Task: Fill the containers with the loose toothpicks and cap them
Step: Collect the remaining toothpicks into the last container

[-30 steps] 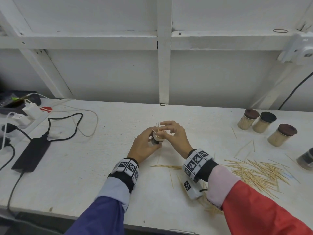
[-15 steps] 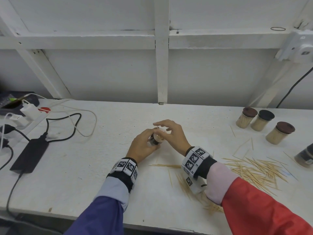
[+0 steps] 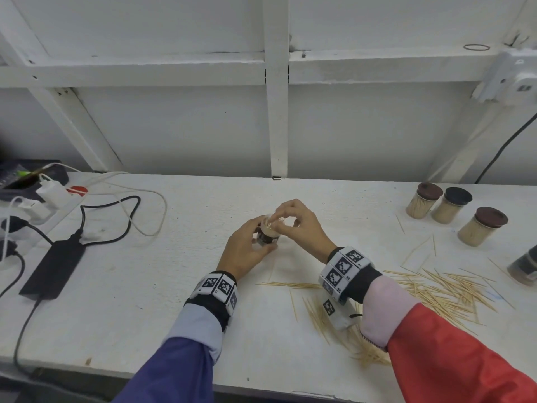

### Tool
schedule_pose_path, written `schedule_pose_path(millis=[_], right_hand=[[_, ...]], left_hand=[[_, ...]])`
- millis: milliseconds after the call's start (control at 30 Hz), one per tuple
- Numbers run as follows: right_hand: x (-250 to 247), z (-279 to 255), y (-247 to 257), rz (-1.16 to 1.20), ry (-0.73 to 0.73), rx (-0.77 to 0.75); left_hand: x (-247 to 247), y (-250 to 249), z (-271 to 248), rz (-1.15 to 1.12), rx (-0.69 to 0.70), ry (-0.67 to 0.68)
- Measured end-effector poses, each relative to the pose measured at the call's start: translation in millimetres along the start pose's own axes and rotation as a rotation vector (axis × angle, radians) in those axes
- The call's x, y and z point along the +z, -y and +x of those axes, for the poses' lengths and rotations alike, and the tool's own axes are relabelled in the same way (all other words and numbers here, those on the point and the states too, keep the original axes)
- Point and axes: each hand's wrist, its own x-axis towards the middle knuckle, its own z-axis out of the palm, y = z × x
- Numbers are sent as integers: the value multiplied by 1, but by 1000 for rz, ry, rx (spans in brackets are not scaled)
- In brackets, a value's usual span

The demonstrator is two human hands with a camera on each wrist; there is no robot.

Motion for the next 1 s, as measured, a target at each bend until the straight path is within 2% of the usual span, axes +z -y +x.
schedule_pose_path(millis=[100, 200, 267, 333, 367, 433, 533, 667, 767, 900, 1000], right_hand=[[-3, -2, 2, 14, 37, 31], [-1, -2, 0, -94, 136, 67], [-1, -1, -1, -195, 78, 56], [-2, 1, 1, -286, -10, 20], [-2, 2, 1, -297, -4, 3], [-2, 3, 4, -260, 75, -9], [-3, 3, 5, -264, 74, -8], [0, -3, 6, -149, 167, 17], [4, -8, 9, -111, 128, 36], [8, -10, 8, -157, 140, 135], [5, -9, 7, -209, 22, 126]], left_hand=[[-1, 4, 1, 46, 44, -6], [-2, 4, 2, 96, 104, -12], [-2, 8, 2, 139, 130, 6], [-1, 14, 4, 189, 108, 27], [-1, 17, 4, 195, 87, 27], [-1, 18, 4, 176, 67, 21], [0, 18, 4, 198, 106, 29], [1, 14, 5, 177, 113, -22], [0, 12, 4, 169, 165, -42], [-2, 11, 3, 214, 207, -70], [-3, 11, 2, 220, 177, -83]])
